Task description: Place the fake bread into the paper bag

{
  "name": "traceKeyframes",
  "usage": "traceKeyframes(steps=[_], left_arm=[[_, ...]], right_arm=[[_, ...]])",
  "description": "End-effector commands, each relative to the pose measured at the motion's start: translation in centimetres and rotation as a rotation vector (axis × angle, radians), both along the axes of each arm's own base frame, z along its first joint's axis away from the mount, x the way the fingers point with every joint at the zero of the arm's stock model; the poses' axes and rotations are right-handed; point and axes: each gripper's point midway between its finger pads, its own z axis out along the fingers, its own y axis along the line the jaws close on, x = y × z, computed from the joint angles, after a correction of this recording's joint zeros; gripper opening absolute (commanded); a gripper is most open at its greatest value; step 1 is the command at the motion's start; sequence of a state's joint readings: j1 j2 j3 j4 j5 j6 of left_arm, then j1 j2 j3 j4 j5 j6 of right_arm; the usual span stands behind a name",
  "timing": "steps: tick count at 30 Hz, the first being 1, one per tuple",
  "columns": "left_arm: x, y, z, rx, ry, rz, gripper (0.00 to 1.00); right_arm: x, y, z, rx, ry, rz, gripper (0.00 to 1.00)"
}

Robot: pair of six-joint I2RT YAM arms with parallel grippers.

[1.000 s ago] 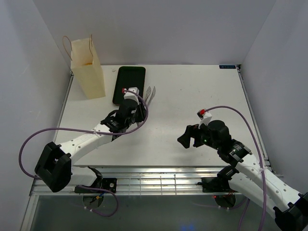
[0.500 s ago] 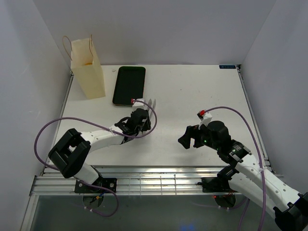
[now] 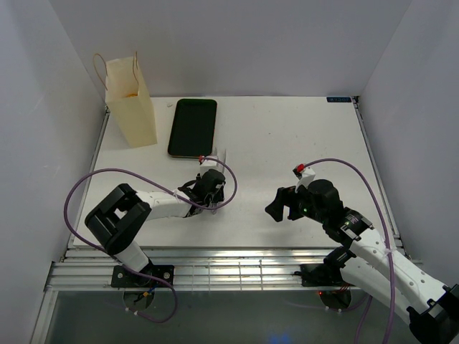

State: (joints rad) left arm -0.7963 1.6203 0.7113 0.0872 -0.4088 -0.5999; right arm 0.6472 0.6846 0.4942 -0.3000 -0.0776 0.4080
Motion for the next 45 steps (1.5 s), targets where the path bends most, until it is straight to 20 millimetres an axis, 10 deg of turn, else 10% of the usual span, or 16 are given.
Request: traceKeyframes(steps=[1,29,45], left_arm=[[0.1,-0.5,0.5,-0.017,-0.023,-0.011,0.48],[-1.2,-1.5,4.1,-0.075,-0.082,-0.089,0.98],[-4.2,-3.1,12.6,-0.397,-0.169,-0.184,0.98]], right_arm=[[0.4,-0.2,0.5,-0.005,-0.025,-0.005,0.9],[-0.1,-0.2,0.4,0.014,-0.022,-0.003,0.9],[0.2,-1.3,-1.8,-0.027,0.06,-0.102,0.9]])
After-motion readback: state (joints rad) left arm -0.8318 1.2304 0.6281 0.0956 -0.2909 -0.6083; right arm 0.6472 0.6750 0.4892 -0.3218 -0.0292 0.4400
